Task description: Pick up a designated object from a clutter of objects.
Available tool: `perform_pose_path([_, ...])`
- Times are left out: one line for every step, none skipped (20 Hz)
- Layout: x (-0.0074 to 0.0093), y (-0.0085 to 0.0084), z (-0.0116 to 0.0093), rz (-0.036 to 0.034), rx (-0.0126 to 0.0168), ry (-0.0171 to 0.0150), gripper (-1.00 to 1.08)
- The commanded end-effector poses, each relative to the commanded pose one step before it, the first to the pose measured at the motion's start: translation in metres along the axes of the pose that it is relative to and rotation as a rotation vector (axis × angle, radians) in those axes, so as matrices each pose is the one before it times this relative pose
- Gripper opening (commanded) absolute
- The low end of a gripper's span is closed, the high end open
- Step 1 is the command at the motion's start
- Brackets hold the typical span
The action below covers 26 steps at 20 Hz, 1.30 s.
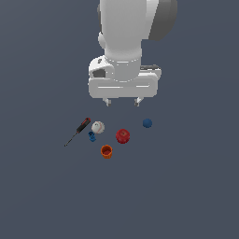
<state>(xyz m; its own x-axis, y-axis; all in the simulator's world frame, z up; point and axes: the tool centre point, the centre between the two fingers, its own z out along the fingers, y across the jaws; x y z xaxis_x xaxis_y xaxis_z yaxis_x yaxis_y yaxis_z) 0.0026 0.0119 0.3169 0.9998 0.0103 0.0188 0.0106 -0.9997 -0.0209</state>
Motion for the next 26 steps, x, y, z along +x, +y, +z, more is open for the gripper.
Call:
perform_pose_path([0.0,0.00001,0.0,0.0,0.0,0.0,1.0])
perform_pose_path([-0.0001,0.00018,0.00025,0.00111,0.00053,-0.00063,1.0])
perform_pose_path([-0.00029,0.0005,0.00072,0.00322,0.00157,-0.00183,1.0])
perform_pose_path([-0.00048,0.00083,0.00118,0.00538,0.00259,-0.00303,1.0])
perform_pose_path([-0.00065,0.00115,0.0016,0.0076,0.00361,-0.00422,1.0])
perform_pose_path([-0.00081,0.00142,0.00196,0.00989,0.00461,-0.00537,1.0])
perform_pose_path([-0.00091,0.00151,0.00207,0.01162,0.00525,-0.00611,1.0])
perform_pose_path([-0.00073,0.00115,0.00155,0.01013,0.0044,-0.00509,1.0])
perform_pose_path([-0.00053,0.00074,0.00098,0.00811,0.00334,-0.00383,1.0])
perform_pose_path([-0.00035,0.00037,0.00047,0.00598,0.00229,-0.00259,1.0])
perform_pose_path([-0.00017,0.00006,0.00005,0.00365,0.00124,-0.00136,1.0])
perform_pose_path([-0.00004,-0.00019,-0.0002,0.00114,0.00026,-0.00024,1.0])
perform_pose_path([0.00007,-0.00007,-0.00016,-0.00052,-0.00029,0.00035,1.0])
perform_pose_path([0.00008,-0.00003,0.0,-0.00196,-0.00065,0.00072,1.0])
perform_pose_path([0.00008,0.00024,0.00037,-0.00277,-0.00068,0.00065,1.0])
perform_pose_path([0.00005,0.00062,0.00082,-0.00324,-0.00055,0.00041,1.0])
perform_pose_path([0.0,0.00088,0.00124,-0.00393,-0.00049,0.00024,1.0])
perform_pose_path([-0.00003,0.00121,0.00164,-0.00456,-0.00045,0.00011,1.0])
perform_pose_path([-0.00007,0.00144,0.002,-0.00537,-0.00047,0.00005,1.0])
perform_pose_path([-0.0001,0.00168,0.00229,-0.00623,-0.00057,0.00008,1.0])
perform_pose_path([-0.00013,0.00185,0.00255,-0.00733,-0.00076,0.00021,1.0])
perform_pose_path([-0.00017,0.00203,0.00281,-0.00845,-0.00095,0.00034,1.0])
perform_pose_path([-0.00023,0.00224,0.00309,-0.00945,-0.00109,0.0004,1.0])
perform_pose_path([-0.00032,0.00246,0.00342,-0.01036,-0.00115,0.00037,1.0])
perform_pose_path([-0.00044,0.0027,0.00376,-0.01124,-0.0012,0.00033,1.0])
perform_pose_path([-0.00056,0.0029,0.00407,-0.0122,-0.00129,0.00033,1.0])
